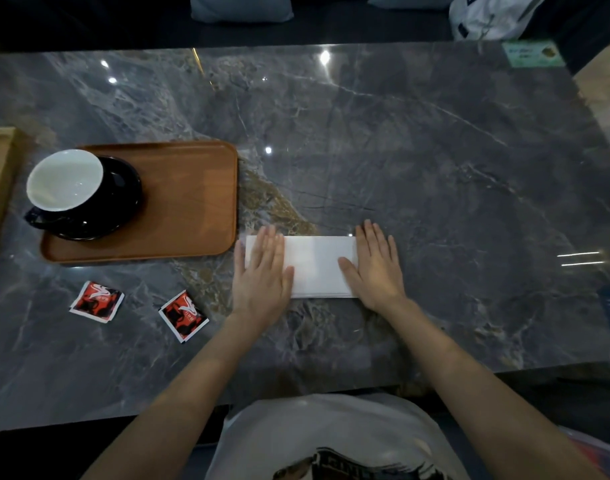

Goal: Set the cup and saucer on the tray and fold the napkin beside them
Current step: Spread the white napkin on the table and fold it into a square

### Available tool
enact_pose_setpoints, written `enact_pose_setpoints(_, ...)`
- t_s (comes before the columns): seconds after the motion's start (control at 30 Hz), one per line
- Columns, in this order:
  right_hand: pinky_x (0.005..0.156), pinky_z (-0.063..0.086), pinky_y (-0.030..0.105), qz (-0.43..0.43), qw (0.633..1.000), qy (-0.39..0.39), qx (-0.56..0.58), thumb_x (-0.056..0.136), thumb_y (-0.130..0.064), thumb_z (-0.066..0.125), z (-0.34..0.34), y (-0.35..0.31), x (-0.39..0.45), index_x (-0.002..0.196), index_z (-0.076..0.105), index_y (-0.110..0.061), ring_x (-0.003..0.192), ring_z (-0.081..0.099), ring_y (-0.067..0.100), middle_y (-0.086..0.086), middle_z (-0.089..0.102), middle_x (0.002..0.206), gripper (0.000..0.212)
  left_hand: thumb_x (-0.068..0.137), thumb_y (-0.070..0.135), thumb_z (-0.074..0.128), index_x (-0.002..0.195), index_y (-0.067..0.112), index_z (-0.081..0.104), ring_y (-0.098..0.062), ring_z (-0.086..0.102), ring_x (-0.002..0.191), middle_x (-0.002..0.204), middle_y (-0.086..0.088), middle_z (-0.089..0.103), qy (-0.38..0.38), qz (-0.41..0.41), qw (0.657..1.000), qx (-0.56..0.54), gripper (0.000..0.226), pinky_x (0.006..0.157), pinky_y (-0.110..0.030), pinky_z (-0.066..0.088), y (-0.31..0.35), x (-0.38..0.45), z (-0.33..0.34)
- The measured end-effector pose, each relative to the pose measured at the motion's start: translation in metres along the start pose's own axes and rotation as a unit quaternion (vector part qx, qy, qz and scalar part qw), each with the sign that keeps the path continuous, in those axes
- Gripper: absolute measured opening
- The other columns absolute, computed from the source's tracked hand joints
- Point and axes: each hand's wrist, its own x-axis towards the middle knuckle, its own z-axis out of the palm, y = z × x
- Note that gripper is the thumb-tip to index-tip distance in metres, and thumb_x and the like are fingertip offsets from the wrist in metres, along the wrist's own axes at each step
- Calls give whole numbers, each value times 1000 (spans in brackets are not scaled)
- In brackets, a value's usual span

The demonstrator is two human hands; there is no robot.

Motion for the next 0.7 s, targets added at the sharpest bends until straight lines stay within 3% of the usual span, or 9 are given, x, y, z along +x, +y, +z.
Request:
enact_pose_setpoints(0.07, 117, -5, 37, 14, 1000, 19, 1, 93, -50, 29, -7, 1, -1, 147, 11, -6, 146, 0, 22, 11, 4, 158, 72, 92, 35, 22, 137, 3, 38, -25, 32, 137, 146, -11, 38, -2, 34, 999, -36, 57, 110, -44, 5, 18, -2, -3)
enact_pose_setpoints(0.23, 119, 1, 38, 15, 1000, 24, -7, 91, -53, 35, -14, 5, -2, 145, 22, -9, 145, 4, 23, 11, 9, 158, 71, 86, 47, -5, 147, 11, 2, -11, -13, 140, 157, -3, 0, -71, 24, 992, -98, 71, 112, -36, -14, 42, -2, 6)
enact_pose_setpoints(0.4, 114, 17, 37, 26, 993, 61, 95, 82, -42, 60, -19, 9, 5, 120, 50, -8, 139, 19, 29, 15, 34, 146, 52, 79, 62, -15, 147, 14, -3, -13, -9, 144, 157, 0, -5, -88, 9, 991, -103, 84, 113, -36, -11, 43, -3, 8)
enact_pose_setpoints(0.47, 101, 30, 35, 44, 981, 87, 170, 80, -31, 64, -26, 10, 10, 104, 55, -8, 124, 36, 29, 11, 53, 120, 35, 72, 69, -22, 147, 15, -5, -13, -9, 144, 157, 0, -6, -96, 6, 990, -105, 94, 113, -38, -10, 43, -3, 7)
enact_pose_setpoints(0.53, 84, 38, 34, 72, 964, 78, 242, 84, -25, 61, -34, 11, 13, 97, 53, -11, 106, 47, 25, 5, 54, 98, 21, 68, 73, -21, 147, 15, -8, -14, -11, 144, 157, 0, -9, -107, 6, 988, -111, 98, 114, -40, -9, 43, -2, 6)
enact_pose_setpoints(0.63, 77, 43, 35, 98, 941, 37, 321, 87, -23, 59, -38, 10, 15, 111, 49, -11, 90, 54, 21, 3, 54, 93, 28, 65, 78, -19, 146, 16, -10, -15, -12, 143, 157, 0, -10, -118, 5, 987, -110, 102, 114, -41, -10, 43, -1, 4)
enact_pose_setpoints(0.7, 68, 47, 33, 134, 904, -3, 406, 87, -22, 61, -41, 9, 16, 118, 49, -6, 83, 56, 20, 6, 56, 92, 37, 64, 79, -18, 146, 15, -10, -15, -11, 144, 157, -1, -10, -119, 4, 987, -109, 105, 114, -41, -10, 43, -1, 3)
